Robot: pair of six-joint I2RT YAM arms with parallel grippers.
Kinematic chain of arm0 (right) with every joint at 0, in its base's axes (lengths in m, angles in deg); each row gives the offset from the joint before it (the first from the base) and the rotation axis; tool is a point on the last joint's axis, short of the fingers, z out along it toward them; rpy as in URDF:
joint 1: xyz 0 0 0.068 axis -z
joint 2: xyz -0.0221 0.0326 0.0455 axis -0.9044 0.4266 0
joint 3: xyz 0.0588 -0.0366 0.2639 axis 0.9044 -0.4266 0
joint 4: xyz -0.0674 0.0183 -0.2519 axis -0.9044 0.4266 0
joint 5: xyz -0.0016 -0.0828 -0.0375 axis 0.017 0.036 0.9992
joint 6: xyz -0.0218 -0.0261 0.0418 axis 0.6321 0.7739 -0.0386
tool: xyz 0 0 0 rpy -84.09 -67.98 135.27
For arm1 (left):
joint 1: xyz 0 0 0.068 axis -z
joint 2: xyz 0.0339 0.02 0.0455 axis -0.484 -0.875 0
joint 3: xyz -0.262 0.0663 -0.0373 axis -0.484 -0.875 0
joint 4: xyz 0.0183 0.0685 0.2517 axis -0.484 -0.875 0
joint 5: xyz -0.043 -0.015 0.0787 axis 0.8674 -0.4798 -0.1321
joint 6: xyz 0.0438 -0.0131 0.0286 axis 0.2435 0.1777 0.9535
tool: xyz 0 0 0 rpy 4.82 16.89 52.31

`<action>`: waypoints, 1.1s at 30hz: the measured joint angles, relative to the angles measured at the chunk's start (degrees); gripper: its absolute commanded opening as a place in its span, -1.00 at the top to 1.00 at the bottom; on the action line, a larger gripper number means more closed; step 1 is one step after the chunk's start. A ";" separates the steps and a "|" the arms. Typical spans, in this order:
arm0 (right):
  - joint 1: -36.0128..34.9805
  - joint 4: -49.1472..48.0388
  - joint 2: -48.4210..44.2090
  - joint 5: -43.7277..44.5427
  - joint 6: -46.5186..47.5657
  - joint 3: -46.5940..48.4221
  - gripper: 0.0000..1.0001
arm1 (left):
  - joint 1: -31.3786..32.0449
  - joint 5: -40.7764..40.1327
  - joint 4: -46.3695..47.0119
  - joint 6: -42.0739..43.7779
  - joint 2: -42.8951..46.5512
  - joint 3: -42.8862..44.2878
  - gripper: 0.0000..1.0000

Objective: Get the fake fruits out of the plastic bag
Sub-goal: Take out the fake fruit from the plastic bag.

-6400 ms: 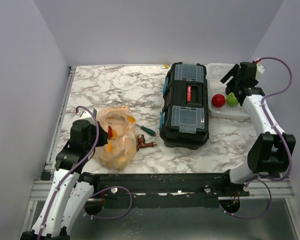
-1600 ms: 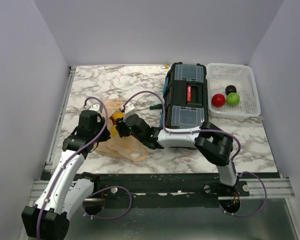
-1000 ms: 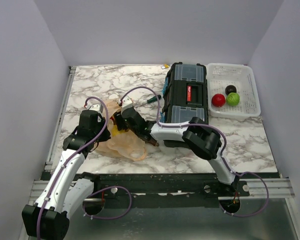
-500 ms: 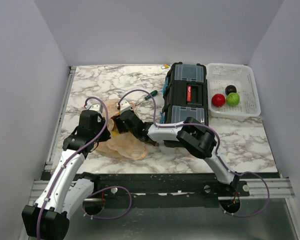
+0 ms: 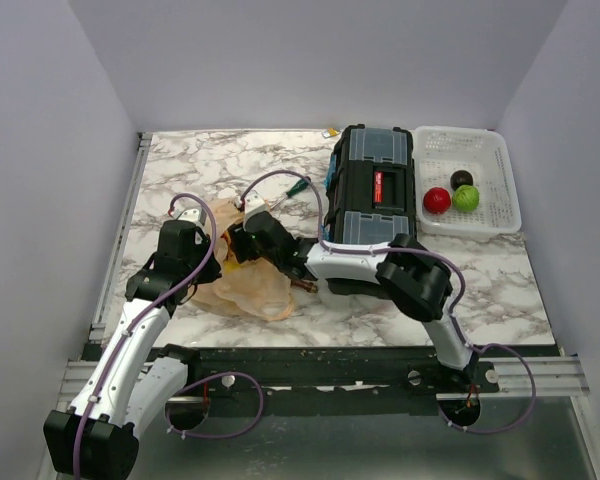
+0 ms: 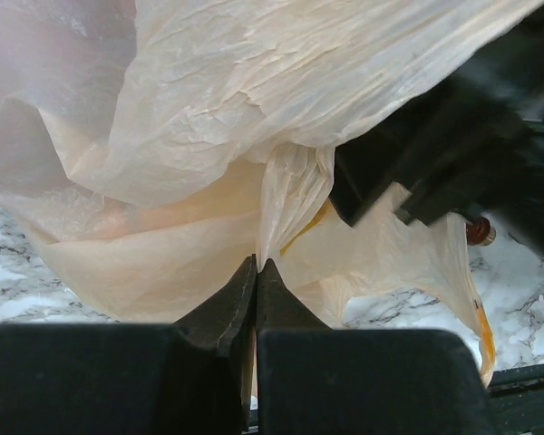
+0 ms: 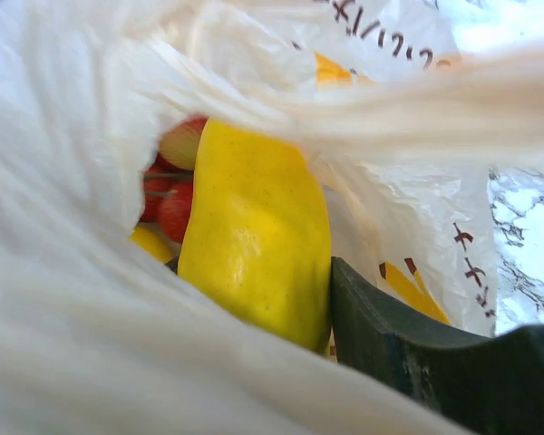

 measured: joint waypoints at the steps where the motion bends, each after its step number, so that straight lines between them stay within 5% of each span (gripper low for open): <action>1: 0.00 0.13 -1.40 -0.68 -0.48 -0.57 0.60 | 0.00 0.00 0.00 0.00 0.00 0.00 1.00; 14: 0.00 0.66 -13.35 -10.69 -6.01 -8.04 0.99 | 0.00 -0.02 0.00 0.02 0.61 0.00 1.00; 33: 0.00 -1.05 -29.20 -12.94 -4.24 -19.78 0.99 | 0.00 -0.74 0.00 0.00 3.72 -0.02 1.00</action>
